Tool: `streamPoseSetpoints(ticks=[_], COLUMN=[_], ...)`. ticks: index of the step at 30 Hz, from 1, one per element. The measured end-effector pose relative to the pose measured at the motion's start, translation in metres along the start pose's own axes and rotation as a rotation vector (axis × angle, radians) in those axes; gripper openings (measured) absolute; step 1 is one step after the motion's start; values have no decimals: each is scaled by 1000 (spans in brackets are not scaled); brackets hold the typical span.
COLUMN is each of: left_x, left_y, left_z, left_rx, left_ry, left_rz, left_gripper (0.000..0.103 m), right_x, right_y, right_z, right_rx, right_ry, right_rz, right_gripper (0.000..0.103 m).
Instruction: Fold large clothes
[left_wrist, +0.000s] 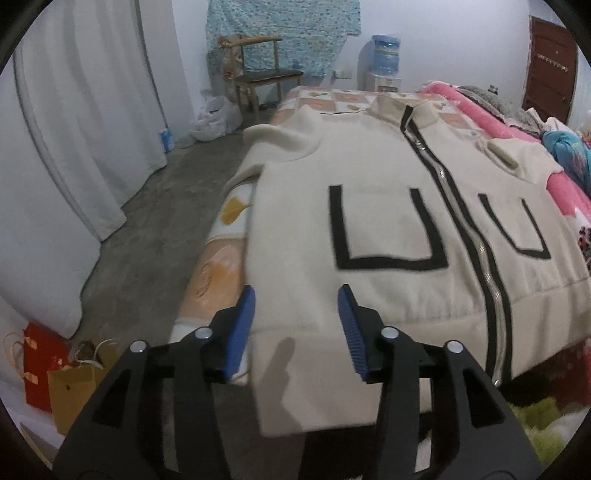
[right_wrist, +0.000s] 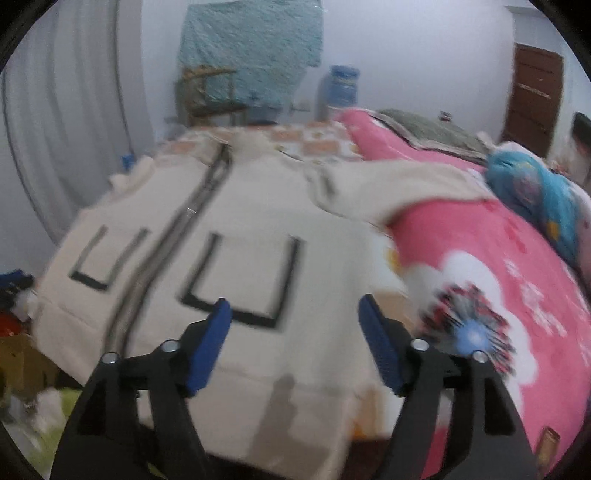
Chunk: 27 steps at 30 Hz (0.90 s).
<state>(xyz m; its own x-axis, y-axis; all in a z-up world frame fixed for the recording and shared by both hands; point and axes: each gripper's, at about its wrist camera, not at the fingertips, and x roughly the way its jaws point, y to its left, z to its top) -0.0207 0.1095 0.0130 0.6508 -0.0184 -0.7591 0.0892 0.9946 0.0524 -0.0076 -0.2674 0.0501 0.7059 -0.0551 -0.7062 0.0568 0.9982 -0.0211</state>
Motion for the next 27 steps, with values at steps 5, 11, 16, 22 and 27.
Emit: streamPoseSetpoints(ticks=[5,11,16,22,27], left_x=[14,20,43,132,230], left_y=[-4,16,60,143,218], left_z=[31,83,140,179,139], left_rx=[6,2,-102,-473,-957], left_ry=[-15,-88,-135,53,326], left_rz=[-16,31,44,-123,-266], left_gripper=[58,69,76,76,74], right_x=[41,96,132,187,216], right_y=[47,73,101,131,139], right_z=[35,79,107,112,101], right_rx=[-51,11,-40,-120,-127], right_ry=[16,132,149,199,250], right_rz=[93,209,227,209,223], right_gripper=[87,87,87,87,87])
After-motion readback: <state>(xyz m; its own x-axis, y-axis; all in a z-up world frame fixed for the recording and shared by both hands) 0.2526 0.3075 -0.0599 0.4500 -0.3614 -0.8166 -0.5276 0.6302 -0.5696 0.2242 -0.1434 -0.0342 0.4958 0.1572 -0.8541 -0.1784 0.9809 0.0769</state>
